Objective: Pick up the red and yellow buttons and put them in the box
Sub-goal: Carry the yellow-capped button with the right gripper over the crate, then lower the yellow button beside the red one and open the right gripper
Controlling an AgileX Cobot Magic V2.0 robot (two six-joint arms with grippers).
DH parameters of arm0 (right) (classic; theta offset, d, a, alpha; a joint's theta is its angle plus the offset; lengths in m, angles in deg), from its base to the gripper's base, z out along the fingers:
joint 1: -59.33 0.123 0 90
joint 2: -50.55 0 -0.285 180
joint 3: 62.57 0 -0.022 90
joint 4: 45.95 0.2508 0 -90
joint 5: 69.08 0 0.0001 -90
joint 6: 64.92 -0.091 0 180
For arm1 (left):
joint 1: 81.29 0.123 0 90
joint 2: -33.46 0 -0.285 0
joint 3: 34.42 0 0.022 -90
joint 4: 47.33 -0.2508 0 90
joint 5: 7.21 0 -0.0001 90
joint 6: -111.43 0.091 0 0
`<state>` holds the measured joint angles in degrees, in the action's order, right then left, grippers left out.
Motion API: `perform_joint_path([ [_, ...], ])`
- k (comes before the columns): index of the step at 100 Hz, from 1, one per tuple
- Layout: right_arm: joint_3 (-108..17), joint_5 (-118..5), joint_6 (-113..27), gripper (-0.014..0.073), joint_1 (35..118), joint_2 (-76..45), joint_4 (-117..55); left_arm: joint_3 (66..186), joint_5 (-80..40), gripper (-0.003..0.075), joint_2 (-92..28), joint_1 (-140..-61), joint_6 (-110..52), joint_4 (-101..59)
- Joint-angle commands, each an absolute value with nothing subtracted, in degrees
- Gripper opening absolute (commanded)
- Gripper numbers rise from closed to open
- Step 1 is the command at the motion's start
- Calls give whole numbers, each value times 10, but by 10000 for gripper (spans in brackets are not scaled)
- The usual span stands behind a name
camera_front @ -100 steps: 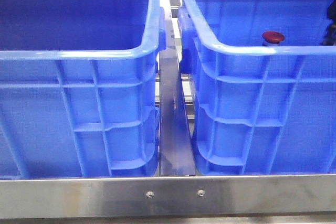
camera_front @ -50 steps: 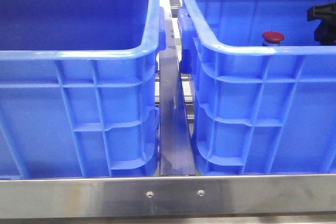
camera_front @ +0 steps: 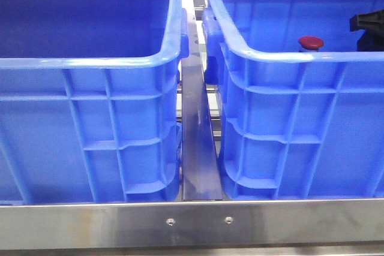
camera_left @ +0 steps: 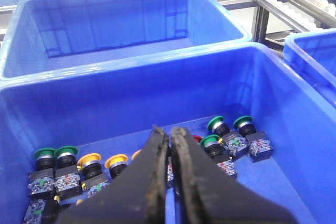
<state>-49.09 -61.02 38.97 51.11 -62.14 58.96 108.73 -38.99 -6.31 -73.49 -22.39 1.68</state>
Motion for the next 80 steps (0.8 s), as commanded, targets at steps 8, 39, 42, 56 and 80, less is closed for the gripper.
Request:
perform_joint_path([
  [8,-476,-593,397,111,510,-602,607,1102,-358,-19,-64,-733,-229,44],
  [39,-467,-581,397,155,510,-602,607,1102,-357,-19,-64,-733,-229,44],
  [42,-467,-581,397,174,510,-602,607,1102,-357,-19,-64,-733,-229,44],
  [56,-467,-584,397,340,510,-601,607,1102,-357,-19,-64,-733,-229,44],
  [80,-467,-602,397,419,510,-581,607,1102,-357,-19,-64,-733,-229,44],
])
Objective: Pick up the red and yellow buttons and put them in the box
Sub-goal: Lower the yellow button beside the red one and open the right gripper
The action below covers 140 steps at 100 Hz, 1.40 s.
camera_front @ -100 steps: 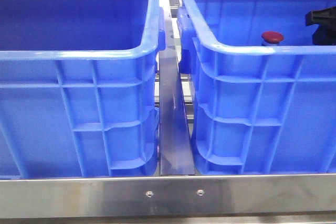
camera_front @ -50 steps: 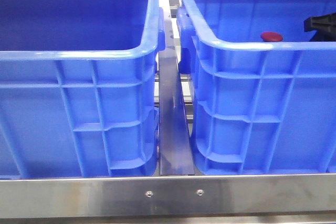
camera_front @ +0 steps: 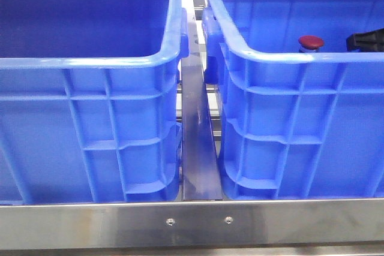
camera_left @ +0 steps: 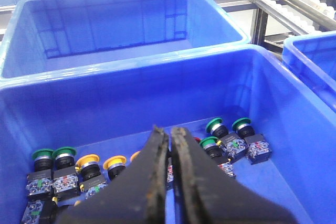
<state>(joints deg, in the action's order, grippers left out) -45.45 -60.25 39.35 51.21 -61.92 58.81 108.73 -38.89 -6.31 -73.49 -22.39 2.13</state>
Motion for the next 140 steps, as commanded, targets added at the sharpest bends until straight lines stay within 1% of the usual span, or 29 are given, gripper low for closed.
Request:
perform_joint_path([
  [1,-467,-603,397,419,510,-579,607,1102,-356,-19,-64,-733,-229,44],
  [30,-466,-610,396,419,510,-515,607,1102,-354,-19,-64,-733,-229,44],
  [58,-439,-605,396,419,510,-406,621,1102,-354,-19,-64,-733,-229,44],
  [72,-402,-604,396,414,510,-339,621,1102,-354,-19,-64,-733,-229,44],
  [112,-248,-566,396,409,510,-132,622,1102,-354,-19,-64,-733,-229,44],
  [117,-235,-566,396,391,510,-109,622,1102,-354,-19,-64,-733,-229,44],
  [124,-224,-566,396,340,510,-79,622,1102,-354,-19,-64,-733,-229,44],
  [140,-214,-565,396,175,510,-28,622,1102,-354,-19,-64,-733,-229,44],
])
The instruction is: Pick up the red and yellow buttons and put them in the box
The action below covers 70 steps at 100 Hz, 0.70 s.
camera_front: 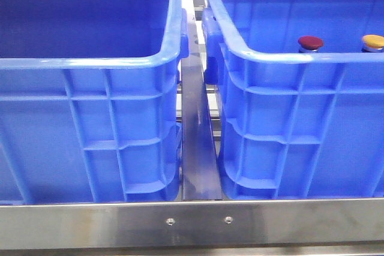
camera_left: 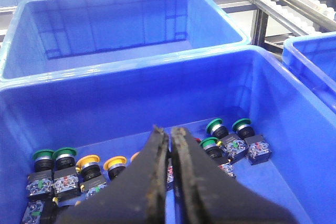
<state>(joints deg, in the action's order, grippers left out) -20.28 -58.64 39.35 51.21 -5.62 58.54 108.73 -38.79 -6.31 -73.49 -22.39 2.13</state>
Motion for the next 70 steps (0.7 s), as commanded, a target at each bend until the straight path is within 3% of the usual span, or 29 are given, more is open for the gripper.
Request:
perform_joint_path([
  [1,-214,-565,396,159,510,-24,622,1102,-354,-19,-64,-733,-229,44],
  [22,-214,-565,396,-74,510,-7,622,1102,-354,-19,-64,-733,-229,44],
  [70,-214,-542,396,-68,510,-8,622,1102,-354,-19,-64,-733,-229,44],
])
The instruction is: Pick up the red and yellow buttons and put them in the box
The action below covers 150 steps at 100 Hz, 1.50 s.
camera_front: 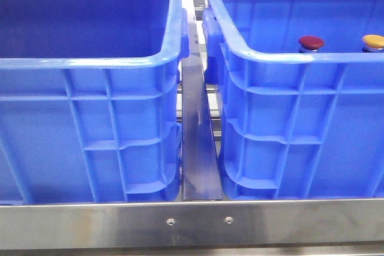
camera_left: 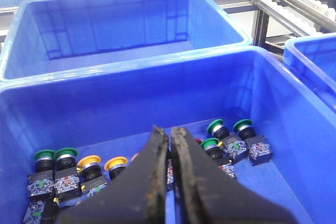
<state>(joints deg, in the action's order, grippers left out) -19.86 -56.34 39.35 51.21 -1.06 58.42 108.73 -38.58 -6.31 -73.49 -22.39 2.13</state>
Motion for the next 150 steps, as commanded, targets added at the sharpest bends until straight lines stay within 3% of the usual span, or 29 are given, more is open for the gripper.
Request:
perform_joint_path([
  [1,-214,-542,396,-68,510,-8,622,1102,-354,-19,-64,-733,-229,44],
  [93,-214,-541,396,-68,510,-9,622,1093,-321,-19,-64,-733,-229,47],
  [113,-214,-541,396,-68,510,-9,622,1087,-318,-19,-60,-744,-237,-37],
  [150,-214,-541,396,-68,510,-9,622,975,-164,-19,21,-810,-638,-408],
])
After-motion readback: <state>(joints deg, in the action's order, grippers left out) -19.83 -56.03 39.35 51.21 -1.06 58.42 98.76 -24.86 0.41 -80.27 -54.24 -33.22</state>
